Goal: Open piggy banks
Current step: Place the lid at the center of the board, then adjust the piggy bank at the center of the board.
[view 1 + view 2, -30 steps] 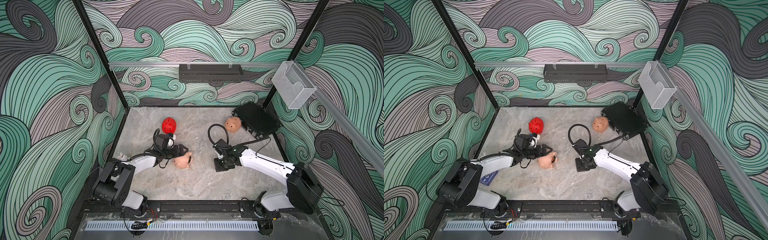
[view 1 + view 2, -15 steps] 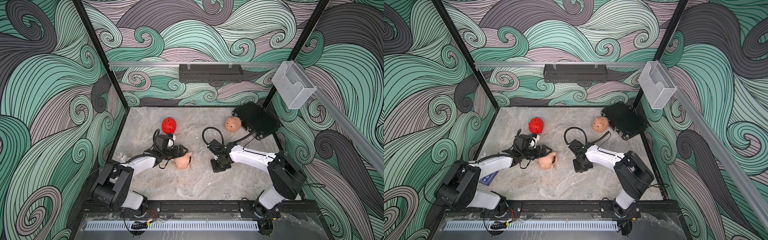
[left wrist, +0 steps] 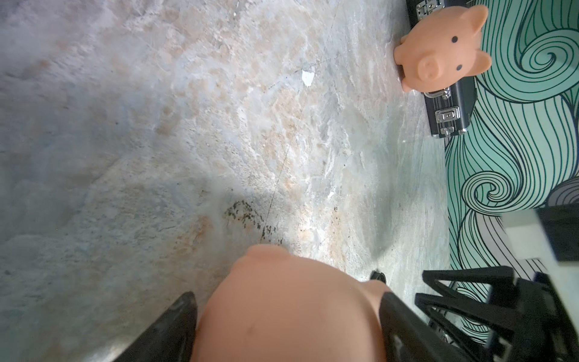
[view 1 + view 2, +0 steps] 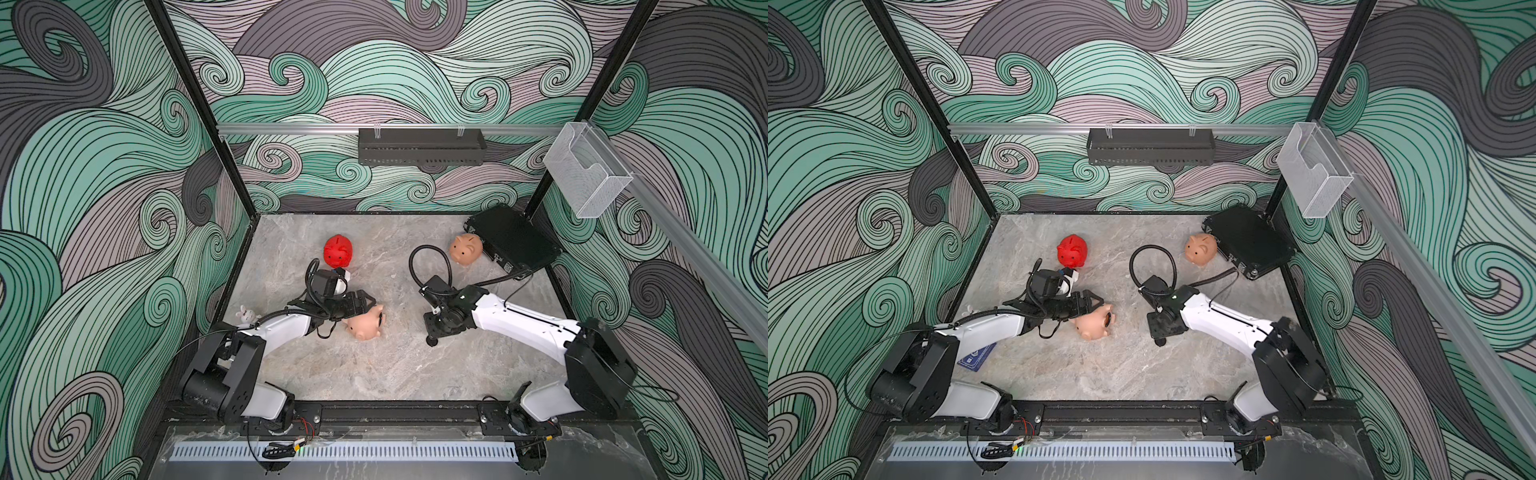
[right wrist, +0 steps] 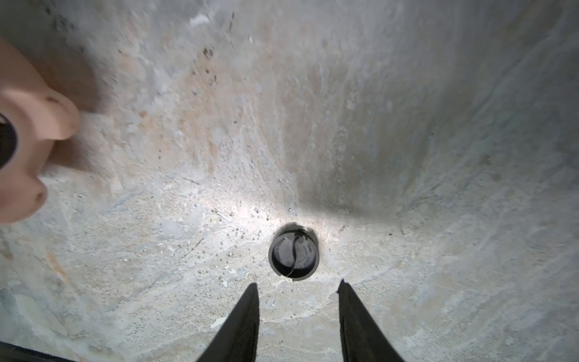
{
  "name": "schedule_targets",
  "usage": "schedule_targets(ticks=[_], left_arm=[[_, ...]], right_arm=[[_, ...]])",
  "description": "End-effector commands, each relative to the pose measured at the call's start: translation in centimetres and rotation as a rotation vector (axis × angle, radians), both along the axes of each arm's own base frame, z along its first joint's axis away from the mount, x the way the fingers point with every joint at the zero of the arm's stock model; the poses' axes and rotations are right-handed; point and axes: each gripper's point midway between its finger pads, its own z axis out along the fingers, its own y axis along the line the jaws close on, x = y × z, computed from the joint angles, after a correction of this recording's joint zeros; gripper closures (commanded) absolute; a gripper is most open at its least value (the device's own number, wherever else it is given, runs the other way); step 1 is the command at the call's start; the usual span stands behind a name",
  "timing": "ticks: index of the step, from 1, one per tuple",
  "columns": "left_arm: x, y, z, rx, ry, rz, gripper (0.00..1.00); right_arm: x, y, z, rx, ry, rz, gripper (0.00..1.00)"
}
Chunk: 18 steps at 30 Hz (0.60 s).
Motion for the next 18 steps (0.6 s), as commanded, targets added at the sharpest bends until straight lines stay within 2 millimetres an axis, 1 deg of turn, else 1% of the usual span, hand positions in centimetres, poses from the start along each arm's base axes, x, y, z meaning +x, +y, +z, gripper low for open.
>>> schedule_targets(ticks=[1, 3, 5, 6, 7, 10, 11, 13, 16, 18], left_arm=[[-2.7, 1.1, -3.1, 0.075, 0.139, 0.01, 0.13], [-2.6, 1.0, -3.1, 0.078, 0.139, 0.007, 0.13], [-2.6, 1.1, -3.0, 0.081, 0.136, 0.005, 0.13], [-2.5, 1.1, -2.9, 0.081, 0.131, 0.008, 0.13], [-2.5, 1.1, -2.9, 0.081, 0.132, 0.01, 0.13], [-2.6, 1.1, -3.0, 0.077, 0.141, 0.018, 0.13], [-2.5, 1.1, -2.0, 0.06, 0.111, 0.022, 0.13], [-2.6, 1.1, -1.6, 0.052, 0.105, 0.031, 0.13], [-2.8, 1.4, -1.4, 0.047, 0.11, 0.053, 0.14], [-3.0, 1.1, -1.2, 0.026, 0.119, 0.048, 0.15]], right_arm=[[1.3, -1.9, 2.6, -0.028, -0.168, -0.043, 0.55], [1.7, -2.0, 3.9, 0.051, -0.259, -0.06, 0.41], [2.0, -1.8, 4.8, 0.145, -0.316, -0.073, 0.25], [2.1, -1.4, 5.2, 0.212, -0.335, -0.07, 0.22], [2.3, -1.0, 5.8, 0.265, -0.352, -0.065, 0.21], [2.8, 0.3, 8.2, 0.375, -0.409, -0.065, 0.18], [2.9, 0.7, 8.7, 0.406, -0.401, -0.08, 0.17], [2.7, 1.8, 9.1, 0.479, -0.356, -0.11, 0.17], [1.9, 4.8, 8.8, 0.637, -0.229, -0.124, 0.17], [1.7, 6.4, 8.2, 0.696, -0.161, -0.139, 0.17]])
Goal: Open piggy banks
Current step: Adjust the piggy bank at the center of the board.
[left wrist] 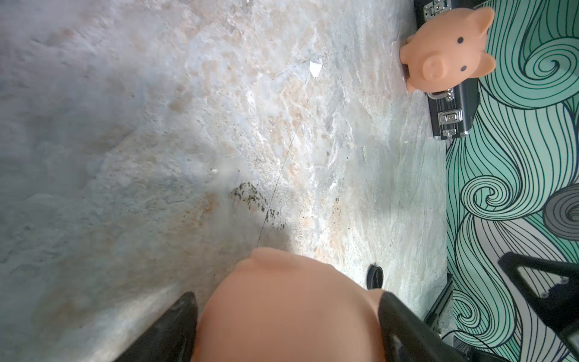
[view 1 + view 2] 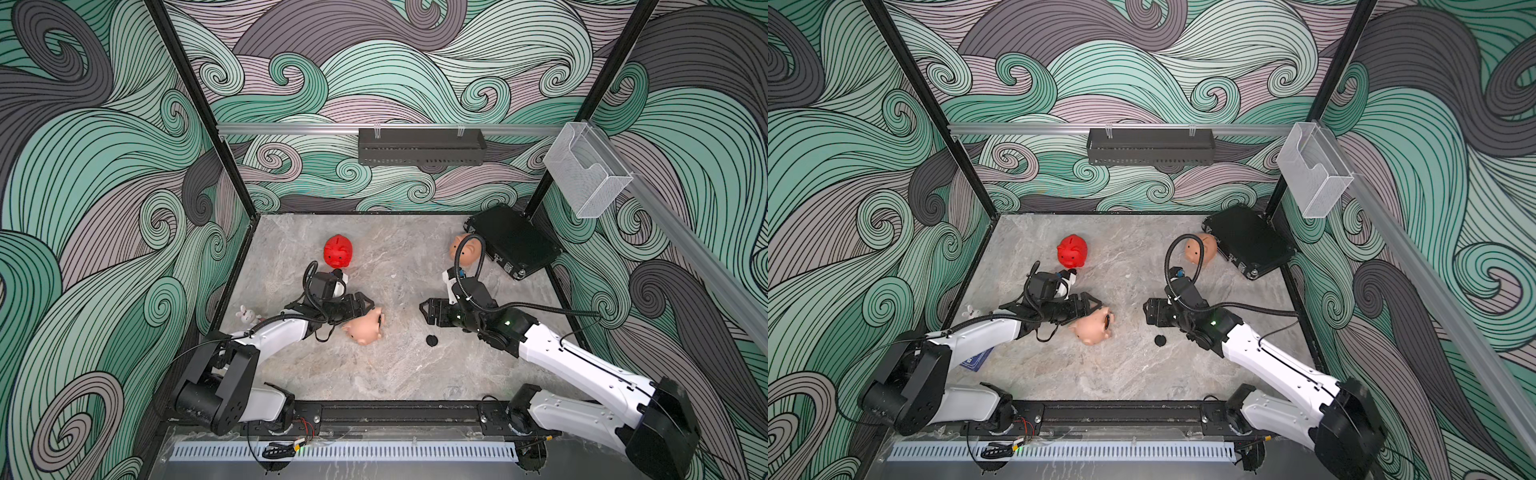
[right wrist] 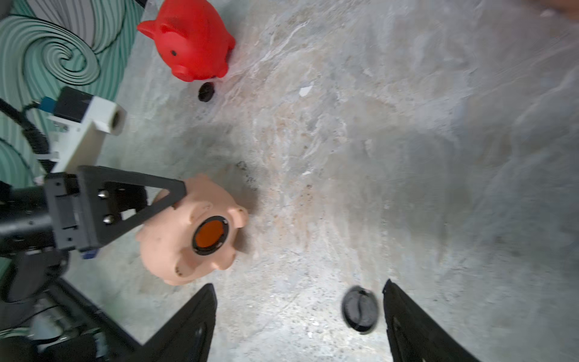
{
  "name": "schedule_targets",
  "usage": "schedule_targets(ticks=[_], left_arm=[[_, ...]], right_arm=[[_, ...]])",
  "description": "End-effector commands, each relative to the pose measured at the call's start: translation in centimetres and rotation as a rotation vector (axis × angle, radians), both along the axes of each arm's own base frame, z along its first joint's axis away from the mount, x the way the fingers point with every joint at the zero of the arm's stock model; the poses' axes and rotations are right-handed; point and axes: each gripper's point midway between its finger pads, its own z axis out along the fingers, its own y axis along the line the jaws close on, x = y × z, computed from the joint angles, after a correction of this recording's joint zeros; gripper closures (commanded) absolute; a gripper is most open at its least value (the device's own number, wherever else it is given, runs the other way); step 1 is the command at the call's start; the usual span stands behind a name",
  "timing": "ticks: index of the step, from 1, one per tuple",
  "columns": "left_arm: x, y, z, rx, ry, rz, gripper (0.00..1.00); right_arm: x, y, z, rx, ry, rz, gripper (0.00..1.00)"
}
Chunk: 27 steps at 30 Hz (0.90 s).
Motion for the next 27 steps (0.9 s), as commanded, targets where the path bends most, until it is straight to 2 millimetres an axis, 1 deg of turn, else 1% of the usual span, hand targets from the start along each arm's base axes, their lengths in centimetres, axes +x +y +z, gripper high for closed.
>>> schedule_targets(ticks=[1, 4, 7, 10, 11, 14, 20, 27], left_arm=[[-1.9, 0.5, -1.5, 0.025, 0.092, 0.014, 0.14], [-2.2, 0.7, -1.1, 0.016, 0.09, 0.024, 0.15], [-2.4, 0.8, -0.6, 0.007, 0.08, 0.035, 0.15], [-2.3, 0.8, -0.4, 0.0, 0.075, 0.038, 0.14], [-2.3, 0.6, -0.3, -0.007, 0.076, 0.035, 0.15], [-2.2, 0.3, 0.0, -0.023, 0.073, 0.031, 0.15], [-2.1, -0.3, 0.5, -0.054, 0.074, 0.012, 0.2], [-2.4, 0.0, 0.9, -0.047, 0.062, 0.021, 0.21]], right_arm=[[-0.5, 3.8, 0.6, 0.19, 0.115, 0.026, 0.17], [-0.9, 4.9, -0.1, 0.198, 0.158, 0.02, 0.17], [-1.8, 6.5, -0.2, 0.205, 0.158, 0.065, 0.17], [-2.5, 8.0, -1.0, 0.179, 0.17, 0.112, 0.15], [-2.7, 8.8, -1.1, 0.181, 0.171, 0.14, 0.15], [-3.1, 10.3, -1.8, 0.167, 0.166, 0.178, 0.14], [-3.5, 11.6, -3.5, 0.131, 0.18, 0.197, 0.14], [-3.7, 12.9, -3.4, 0.141, 0.168, 0.236, 0.14]])
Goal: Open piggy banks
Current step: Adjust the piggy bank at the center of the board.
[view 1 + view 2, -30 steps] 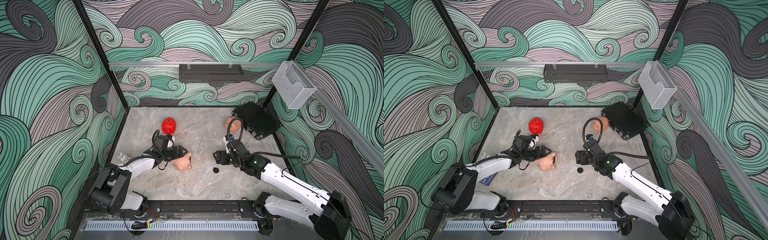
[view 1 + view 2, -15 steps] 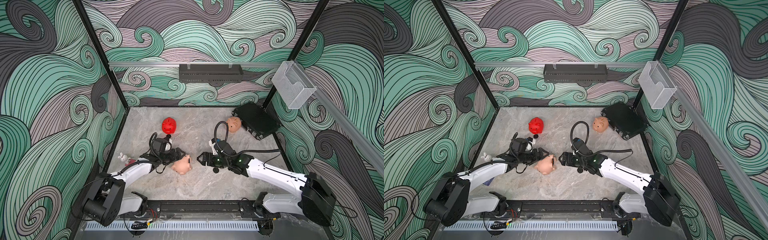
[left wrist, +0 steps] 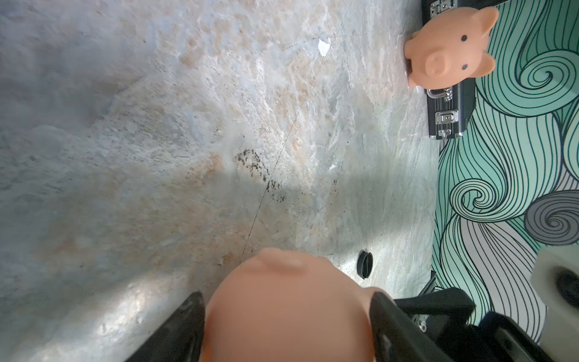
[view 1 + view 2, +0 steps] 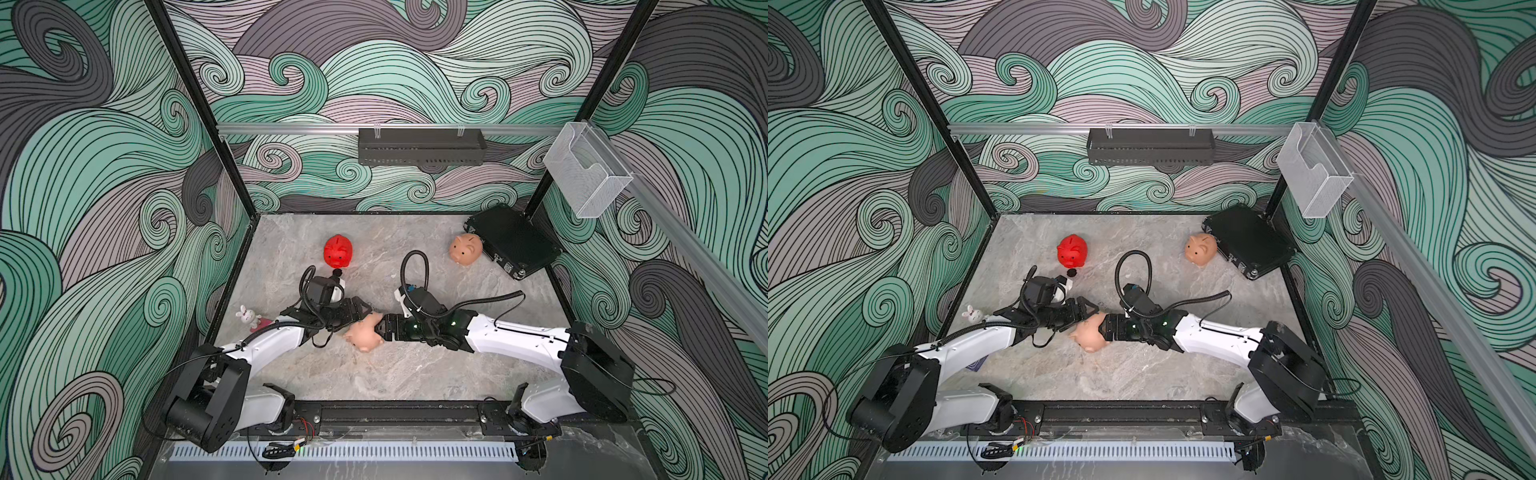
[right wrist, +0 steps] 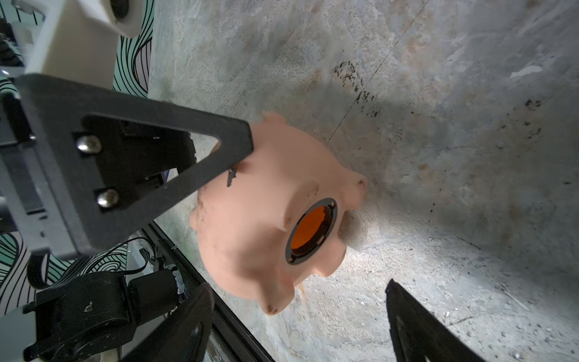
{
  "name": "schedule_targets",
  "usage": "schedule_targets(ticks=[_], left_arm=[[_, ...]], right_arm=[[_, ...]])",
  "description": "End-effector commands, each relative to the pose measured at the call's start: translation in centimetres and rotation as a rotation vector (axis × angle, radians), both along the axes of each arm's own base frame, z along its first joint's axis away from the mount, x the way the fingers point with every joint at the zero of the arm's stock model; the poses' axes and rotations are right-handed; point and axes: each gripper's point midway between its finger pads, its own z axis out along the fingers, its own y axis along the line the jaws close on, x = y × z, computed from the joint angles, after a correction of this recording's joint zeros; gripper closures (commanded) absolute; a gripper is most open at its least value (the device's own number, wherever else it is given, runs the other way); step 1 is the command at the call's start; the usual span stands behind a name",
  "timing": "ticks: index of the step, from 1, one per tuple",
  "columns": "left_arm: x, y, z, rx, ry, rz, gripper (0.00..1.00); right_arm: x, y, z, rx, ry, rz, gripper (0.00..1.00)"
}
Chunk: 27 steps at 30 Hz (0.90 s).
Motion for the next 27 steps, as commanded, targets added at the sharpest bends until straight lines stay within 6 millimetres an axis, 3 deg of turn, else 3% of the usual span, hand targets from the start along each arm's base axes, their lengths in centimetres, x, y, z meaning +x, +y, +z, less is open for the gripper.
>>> schedule_targets(ticks=[1, 8, 17, 23, 27], left_arm=[[-0.4, -0.1, 0.7, -0.014, 0.0, 0.001, 0.21], [-0.6, -0.1, 0.6, -0.024, 0.0, 0.014, 0.21], [-0.8, -0.1, 0.3, -0.021, 0.008, 0.013, 0.21], [-0.9, -0.1, 0.0, -0.016, 0.015, 0.01, 0.21], [-0.9, -0.1, 0.1, -0.016, 0.012, 0.009, 0.21]], right_arm=[[0.6, 1.7, 1.9, 0.051, -0.047, 0.025, 0.14], [0.5, 2.9, 2.0, 0.059, -0.045, 0.062, 0.11], [1.1, 3.0, 0.3, -0.015, -0.006, 0.034, 0.07], [1.2, 4.0, -0.3, 0.03, 0.022, 0.039, 0.07], [1.5, 3.5, -1.5, 0.015, 0.058, 0.007, 0.07]])
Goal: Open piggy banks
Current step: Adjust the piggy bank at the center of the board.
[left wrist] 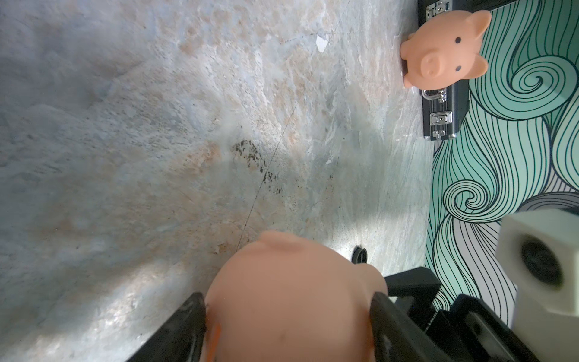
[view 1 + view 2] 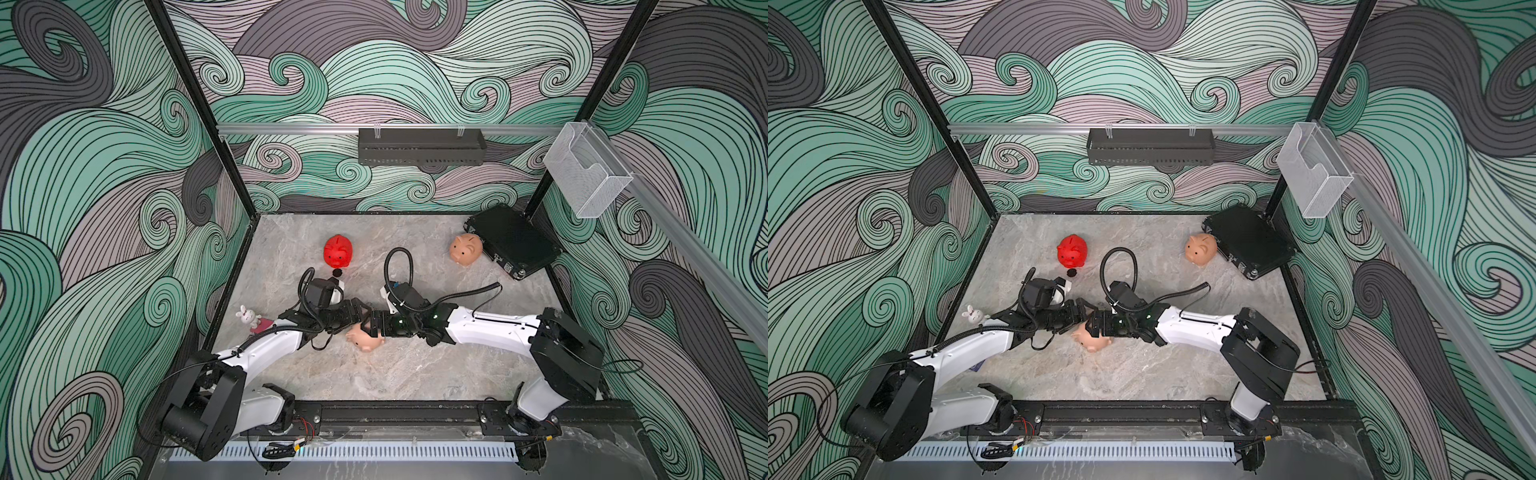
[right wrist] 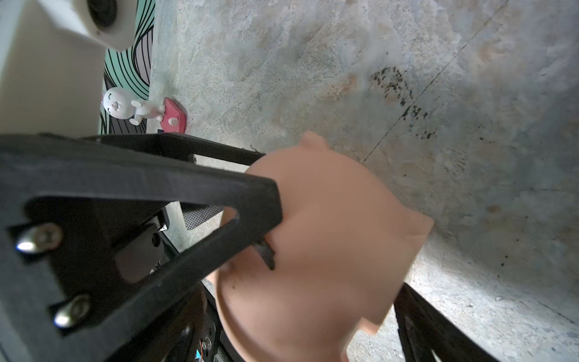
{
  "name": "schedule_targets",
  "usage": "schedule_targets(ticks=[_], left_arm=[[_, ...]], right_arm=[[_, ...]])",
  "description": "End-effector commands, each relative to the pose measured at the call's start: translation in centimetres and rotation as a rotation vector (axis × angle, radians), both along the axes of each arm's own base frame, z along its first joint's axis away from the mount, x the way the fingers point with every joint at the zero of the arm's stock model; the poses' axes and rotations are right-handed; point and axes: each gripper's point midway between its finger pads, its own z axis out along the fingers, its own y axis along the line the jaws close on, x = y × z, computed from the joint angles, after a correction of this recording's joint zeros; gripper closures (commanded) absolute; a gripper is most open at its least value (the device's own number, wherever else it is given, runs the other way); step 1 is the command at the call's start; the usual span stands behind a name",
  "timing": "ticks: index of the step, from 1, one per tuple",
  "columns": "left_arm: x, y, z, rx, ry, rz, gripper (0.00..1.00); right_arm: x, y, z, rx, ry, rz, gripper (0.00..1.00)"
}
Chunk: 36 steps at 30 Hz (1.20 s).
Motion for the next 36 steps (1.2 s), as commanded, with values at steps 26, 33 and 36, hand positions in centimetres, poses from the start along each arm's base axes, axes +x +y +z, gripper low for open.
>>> schedule_targets(ticks=[26, 33, 36], left_arm=[[-1.3, 2.8, 2.5, 0.056, -0.05, 0.105, 0.11], [-3.1, 2.7, 1.8, -0.019, -0.013, 0.123, 0.09], [-3.4, 2.6, 1.8, -0.05, 0.0, 0.137, 0.08]], right_arm=[[0.2, -3.3, -6.6, 0.135, 0.199, -0.211, 0.09], [-0.2, -4.4, -7.9, 0.128, 0.222, -0.247, 0.1], [-0.4, -4.8, -8.4, 0.126, 0.228, -0.262, 0.1]])
